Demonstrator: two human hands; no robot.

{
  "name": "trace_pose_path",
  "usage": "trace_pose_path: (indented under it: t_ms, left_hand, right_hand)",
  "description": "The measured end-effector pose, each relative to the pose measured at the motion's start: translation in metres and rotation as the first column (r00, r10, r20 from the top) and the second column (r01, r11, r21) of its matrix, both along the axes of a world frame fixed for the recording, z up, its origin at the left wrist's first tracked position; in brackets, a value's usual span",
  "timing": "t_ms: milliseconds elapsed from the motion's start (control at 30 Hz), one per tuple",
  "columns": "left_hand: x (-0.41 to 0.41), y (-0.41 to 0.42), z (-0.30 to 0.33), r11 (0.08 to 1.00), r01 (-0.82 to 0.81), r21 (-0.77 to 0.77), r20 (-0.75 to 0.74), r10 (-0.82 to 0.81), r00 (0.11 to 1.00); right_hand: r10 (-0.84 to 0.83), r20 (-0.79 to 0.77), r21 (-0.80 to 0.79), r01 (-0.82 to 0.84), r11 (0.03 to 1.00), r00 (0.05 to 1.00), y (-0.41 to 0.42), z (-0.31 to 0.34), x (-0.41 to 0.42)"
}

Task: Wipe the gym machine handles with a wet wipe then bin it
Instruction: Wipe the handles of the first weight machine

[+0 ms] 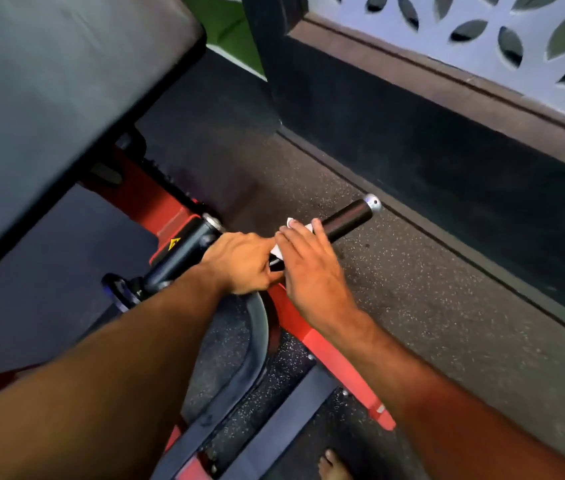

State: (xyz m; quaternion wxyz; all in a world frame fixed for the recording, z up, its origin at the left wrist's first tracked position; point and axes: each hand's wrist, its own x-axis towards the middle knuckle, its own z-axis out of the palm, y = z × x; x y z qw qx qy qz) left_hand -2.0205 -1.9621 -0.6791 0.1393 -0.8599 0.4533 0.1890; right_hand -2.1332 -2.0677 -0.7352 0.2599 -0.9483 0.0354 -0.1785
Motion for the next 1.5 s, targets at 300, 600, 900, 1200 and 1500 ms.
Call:
trace_pose_path:
  t_ms: [300,600,900,1200,1500]
  left_hand:
    - [0.006,0.001,-0.006,0.998,-0.057,0.004,-0.077,0.058,0.995]
    - [0.007,-0.006,-0.002,0.995,-0.058,0.083,-0.094,0.066,0.993]
    - [0.012,-0.003,-0.009,0.994,-0.083,0.069,-0.111,0.09,0.99]
    - [0.002,-0.026,0.001,0.924,-0.347,-0.159,-0.464,0.24,0.853]
    - [0.0,-0.023,-0.026,0.953,-0.235,-0.192,-0.214,0.193,0.958]
  right_hand:
    - [-0.049,-0.024,-0.104,0.046,0.994,0.999,-0.077,-0.01,-0.016]
    - [-0.227,-0.024,0.174,0.228,0.958,0.974,-0.009,-0.01,-0.018]
    - [-0.163,0.014,0.084,0.161,0.983,0.987,-0.077,0.007,-0.022]
    - [-0.149,-0.152,0.046,0.158,0.986,0.977,-0.119,0.034,-0.017]
    - [-0.297,-0.18,0.079,0.314,0.946,0.938,-0.098,0.025,-0.01]
